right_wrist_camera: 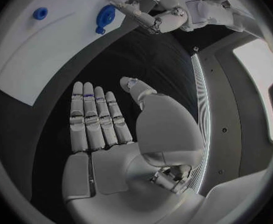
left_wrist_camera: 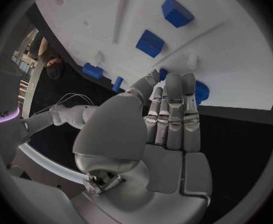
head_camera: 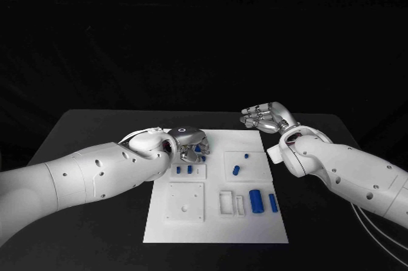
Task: Assemble the parts on the task board
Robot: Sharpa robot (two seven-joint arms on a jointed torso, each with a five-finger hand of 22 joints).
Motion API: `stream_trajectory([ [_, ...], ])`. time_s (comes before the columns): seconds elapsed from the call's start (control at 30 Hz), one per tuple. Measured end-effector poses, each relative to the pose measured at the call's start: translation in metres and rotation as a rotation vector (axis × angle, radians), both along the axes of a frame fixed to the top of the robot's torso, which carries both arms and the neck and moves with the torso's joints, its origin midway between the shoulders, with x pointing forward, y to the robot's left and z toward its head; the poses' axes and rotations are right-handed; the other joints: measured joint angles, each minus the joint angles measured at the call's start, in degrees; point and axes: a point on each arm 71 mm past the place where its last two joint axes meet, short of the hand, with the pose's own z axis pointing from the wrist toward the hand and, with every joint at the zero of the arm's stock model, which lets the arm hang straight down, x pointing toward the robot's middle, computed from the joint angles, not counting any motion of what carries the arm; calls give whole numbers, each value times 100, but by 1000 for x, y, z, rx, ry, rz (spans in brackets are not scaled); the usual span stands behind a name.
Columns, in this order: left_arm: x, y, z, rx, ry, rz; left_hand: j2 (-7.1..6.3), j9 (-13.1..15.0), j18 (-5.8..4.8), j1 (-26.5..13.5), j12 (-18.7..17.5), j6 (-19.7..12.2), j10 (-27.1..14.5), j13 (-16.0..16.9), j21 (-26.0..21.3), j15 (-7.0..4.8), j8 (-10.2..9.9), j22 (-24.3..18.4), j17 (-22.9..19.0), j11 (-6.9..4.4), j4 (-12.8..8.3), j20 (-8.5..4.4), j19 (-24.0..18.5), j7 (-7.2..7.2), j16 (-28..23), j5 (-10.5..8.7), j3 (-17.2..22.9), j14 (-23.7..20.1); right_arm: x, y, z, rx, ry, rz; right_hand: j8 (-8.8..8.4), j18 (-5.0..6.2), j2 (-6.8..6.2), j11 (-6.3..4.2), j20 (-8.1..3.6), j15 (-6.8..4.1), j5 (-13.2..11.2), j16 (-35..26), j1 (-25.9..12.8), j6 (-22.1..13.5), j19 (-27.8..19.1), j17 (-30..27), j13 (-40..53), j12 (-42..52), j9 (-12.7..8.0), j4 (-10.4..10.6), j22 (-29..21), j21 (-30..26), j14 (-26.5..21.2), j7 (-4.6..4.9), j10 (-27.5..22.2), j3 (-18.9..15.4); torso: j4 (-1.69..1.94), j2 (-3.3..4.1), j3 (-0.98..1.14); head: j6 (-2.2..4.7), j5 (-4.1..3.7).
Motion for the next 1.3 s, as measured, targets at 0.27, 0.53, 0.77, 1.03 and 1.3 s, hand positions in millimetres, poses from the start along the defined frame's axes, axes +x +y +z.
stream_trajectory([
  [0.27,3,-3,-6,3,4,7,-22,0,0,-22,0,9,61,0,117,-28,0,30,17,-20,20,-22,23,-9,106,-10,81,27,0,0,0,27,4,0,0,-1,-17,0,0,0,0,0,-17,0,0,0,1,0,0,0,-10,0,0,0,0,0,1,3,2,-9,-9],
  [0.53,5,-3,-7,2,2,12,-20,1,-1,-20,0,70,132,0,146,-27,0,26,17,-16,58,-22,23,52,136,-6,156,29,0,0,1,37,7,0,0,0,-24,0,0,-1,0,0,-23,-20,0,1,1,0,-1,0,-15,0,0,19,0,-1,4,3,4,-24,-25],
  [0.77,7,-1,-7,7,4,19,31,1,-11,31,0,70,144,1,250,-26,0,23,16,-20,55,-21,-42,52,155,12,213,29,0,-1,1,41,9,-2,0,0,-24,21,0,-1,0,-21,-23,-29,0,1,1,0,-6,0,-15,0,0,28,-21,-1,9,-2,4,-39,-36],
  [1.03,8,2,-8,20,12,27,61,1,35,61,0,146,253,1,368,-26,0,23,16,-28,40,-20,-85,83,174,12,228,29,0,-1,1,43,10,-2,0,0,-24,21,0,-1,0,-21,-23,-55,-1,1,1,1,-5,0,-15,0,0,14,-21,-1,9,-4,1,-47,-38],
  [1.3,8,4,-8,35,21,32,114,1,40,114,-5,206,391,-14,472,-26,0,23,15,-61,0,-22,-126,81,194,12,188,29,0,0,1,46,10,0,0,1,-10,21,0,-1,23,-21,-37,-55,-1,2,2,1,-5,10,-15,0,0,14,-20,-11,15,-4,-2,-69,-38],
])
